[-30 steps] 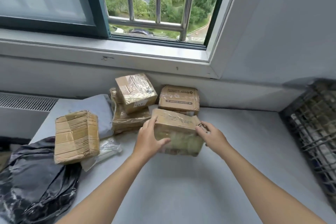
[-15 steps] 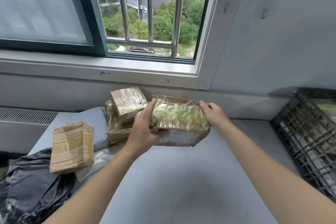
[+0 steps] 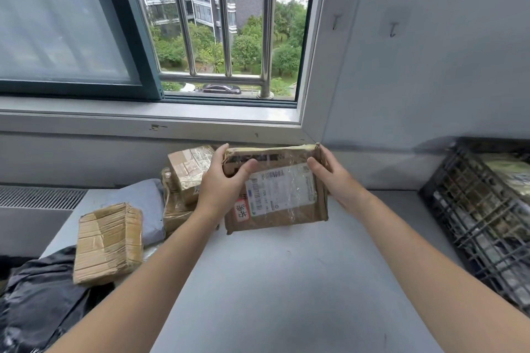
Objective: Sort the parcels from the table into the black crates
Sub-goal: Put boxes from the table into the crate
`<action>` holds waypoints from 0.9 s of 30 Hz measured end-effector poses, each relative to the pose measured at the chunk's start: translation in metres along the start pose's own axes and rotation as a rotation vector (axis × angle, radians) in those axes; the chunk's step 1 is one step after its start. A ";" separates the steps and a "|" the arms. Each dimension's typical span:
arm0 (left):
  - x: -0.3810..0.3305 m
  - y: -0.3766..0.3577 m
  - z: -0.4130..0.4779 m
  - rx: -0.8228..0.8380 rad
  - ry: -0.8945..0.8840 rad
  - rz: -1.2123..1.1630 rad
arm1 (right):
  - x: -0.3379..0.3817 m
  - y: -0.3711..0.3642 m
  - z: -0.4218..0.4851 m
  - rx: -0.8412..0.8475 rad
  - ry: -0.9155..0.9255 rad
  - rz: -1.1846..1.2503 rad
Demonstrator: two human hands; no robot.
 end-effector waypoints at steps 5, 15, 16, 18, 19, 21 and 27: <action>-0.001 -0.002 0.005 0.004 0.044 -0.019 | 0.011 0.006 0.001 -0.087 0.015 -0.034; -0.013 0.000 0.012 0.018 0.026 -0.001 | 0.032 0.011 -0.010 -0.104 0.028 -0.146; -0.018 0.001 0.013 0.022 0.022 -0.003 | 0.032 0.012 -0.010 -0.088 0.029 -0.178; -0.029 0.001 0.018 0.038 0.012 -0.012 | 0.033 0.011 -0.011 -0.043 0.026 -0.160; -0.035 0.001 0.022 0.057 0.010 -0.023 | 0.032 0.010 -0.011 -0.031 0.024 -0.116; -0.049 0.001 0.031 0.119 0.007 -0.058 | 0.031 0.014 -0.012 -0.080 0.019 -0.005; -0.060 0.004 0.034 0.047 0.017 -0.068 | 0.027 0.024 -0.015 -0.334 -0.133 0.393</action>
Point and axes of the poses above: each hand's wrist, its own z-axis towards the middle knuckle, its own y-axis out of the back of the hand, x = y × z, the point moved 9 cm from there along z, towards the middle knuckle, and after that the axes turned 15 degrees about -z, right-handed, at the moved point
